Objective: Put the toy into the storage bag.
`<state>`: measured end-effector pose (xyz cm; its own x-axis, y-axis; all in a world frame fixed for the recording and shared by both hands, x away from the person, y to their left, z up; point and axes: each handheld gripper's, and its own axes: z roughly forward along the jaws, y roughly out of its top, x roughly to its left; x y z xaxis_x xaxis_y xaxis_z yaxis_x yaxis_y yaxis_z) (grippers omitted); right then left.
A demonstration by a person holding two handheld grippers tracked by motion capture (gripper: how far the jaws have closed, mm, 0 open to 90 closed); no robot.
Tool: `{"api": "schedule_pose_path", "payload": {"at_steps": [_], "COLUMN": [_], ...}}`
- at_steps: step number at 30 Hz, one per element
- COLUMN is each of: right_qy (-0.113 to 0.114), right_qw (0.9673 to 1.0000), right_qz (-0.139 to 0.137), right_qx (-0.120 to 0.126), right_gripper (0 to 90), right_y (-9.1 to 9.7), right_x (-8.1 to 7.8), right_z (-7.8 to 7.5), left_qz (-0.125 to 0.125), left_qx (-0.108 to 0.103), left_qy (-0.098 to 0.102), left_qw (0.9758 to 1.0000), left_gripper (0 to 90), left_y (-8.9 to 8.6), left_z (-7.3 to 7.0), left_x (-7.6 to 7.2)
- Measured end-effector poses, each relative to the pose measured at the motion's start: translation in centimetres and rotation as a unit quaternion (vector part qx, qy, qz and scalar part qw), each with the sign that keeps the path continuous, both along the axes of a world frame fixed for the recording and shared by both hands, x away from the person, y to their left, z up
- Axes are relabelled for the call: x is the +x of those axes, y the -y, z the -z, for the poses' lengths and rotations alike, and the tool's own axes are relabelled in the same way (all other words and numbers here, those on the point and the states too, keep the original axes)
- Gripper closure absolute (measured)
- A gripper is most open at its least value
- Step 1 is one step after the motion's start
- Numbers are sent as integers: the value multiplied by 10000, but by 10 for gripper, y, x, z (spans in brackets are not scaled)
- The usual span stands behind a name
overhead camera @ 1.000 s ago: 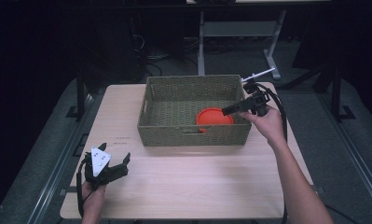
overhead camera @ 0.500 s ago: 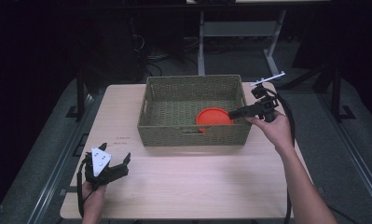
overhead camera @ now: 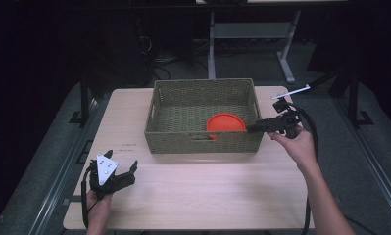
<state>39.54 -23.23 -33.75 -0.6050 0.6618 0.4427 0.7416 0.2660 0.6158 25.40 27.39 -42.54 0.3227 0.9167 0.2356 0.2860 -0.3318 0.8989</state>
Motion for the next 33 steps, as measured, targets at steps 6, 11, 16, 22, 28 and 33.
{"api": "schedule_pose_path", "payload": {"at_steps": [6,11,16,22,28,33], "right_qy": [37,108,253,248,211,166], "right_qw": [10000,9999,9996,9995,9997,9996], "right_qz": [-32,-74,-75,-102,-45,62], "right_qx": [32,54,76,149,136,209], "right_gripper": [326,318,316,312,294,292], "right_y": [5,8,12,16,22,30], "right_x": [-10,-17,-33,-43,-54,-61], "right_z": [1,2,2,7,19,31], "left_qz": [-5,-11,-27,-25,-34,-31], "left_qx": [-8,8,-23,-34,-23,-45], "left_qy": [-12,1,-9,6,4,2], "left_qw": [10000,10000,10000,10000,10000,10000], "left_gripper": [127,127,127,127,127,127], "left_y": [0,0,0,0,0,1], "left_z": [0,0,0,1,1,1], "left_x": [0,0,0,0,0,0]}}
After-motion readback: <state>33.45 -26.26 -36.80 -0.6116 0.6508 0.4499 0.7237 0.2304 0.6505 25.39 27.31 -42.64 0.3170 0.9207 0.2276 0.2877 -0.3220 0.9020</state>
